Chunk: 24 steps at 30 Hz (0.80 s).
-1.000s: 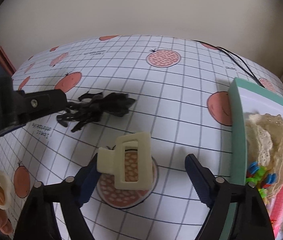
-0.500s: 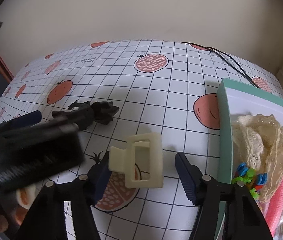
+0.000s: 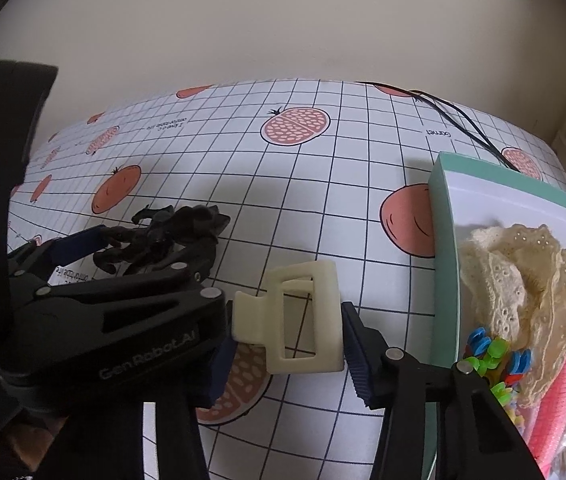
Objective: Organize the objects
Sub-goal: 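Grasp the black robot figure with the left tool while the right tool grasps the cream hair clip, then lift and carry the black figure with the left tool while the right tool carries the clip to the tray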
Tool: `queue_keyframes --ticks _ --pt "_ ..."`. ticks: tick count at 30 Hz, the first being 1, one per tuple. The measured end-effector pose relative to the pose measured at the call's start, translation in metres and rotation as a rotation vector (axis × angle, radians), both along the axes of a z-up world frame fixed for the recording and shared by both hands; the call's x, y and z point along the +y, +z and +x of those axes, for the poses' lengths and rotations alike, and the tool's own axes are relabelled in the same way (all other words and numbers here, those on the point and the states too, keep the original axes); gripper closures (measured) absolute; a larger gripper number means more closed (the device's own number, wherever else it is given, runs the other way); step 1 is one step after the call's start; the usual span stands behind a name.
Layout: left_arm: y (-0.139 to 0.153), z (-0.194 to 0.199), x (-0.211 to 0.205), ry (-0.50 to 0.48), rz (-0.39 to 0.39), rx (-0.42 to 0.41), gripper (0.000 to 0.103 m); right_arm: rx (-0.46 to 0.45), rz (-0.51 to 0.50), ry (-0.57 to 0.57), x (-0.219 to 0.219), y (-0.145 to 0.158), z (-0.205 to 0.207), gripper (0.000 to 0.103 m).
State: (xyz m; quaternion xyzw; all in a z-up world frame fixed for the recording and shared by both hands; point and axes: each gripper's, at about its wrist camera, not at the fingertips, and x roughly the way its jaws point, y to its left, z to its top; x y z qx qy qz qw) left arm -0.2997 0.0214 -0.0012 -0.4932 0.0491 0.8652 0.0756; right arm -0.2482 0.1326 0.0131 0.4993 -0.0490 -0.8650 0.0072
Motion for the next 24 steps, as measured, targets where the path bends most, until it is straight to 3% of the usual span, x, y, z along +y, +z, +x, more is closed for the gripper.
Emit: queue_keyframes --ticks 2,3,4,14,24 --pt "0.0005 0.0007 0.0022 -0.005 -0.006 0.002 0.011 0.001 -0.001 -0.001 0.0001 0.0001 0.0002 0.051" --pt "0.0000 0.0007 0.0022 -0.003 -0.013 0.000 0.026 0.001 -0.001 -0.001 -0.0001 -0.0001 0.0001 0.051" --pt "-0.0005 0.0005 0.0020 0.000 -0.020 -0.004 0.028 0.001 0.000 0.000 0.0000 0.0000 0.0002 0.051" --pt "-0.0006 0.0050 0.0023 -0.008 -0.033 -0.013 0.028 0.001 0.001 0.003 -0.0001 0.0001 0.0012 0.052" --pt "0.0055 0.0082 -0.0068 0.021 0.001 -0.012 0.028 0.026 0.011 0.012 0.0001 0.0063 0.0042 0.052"
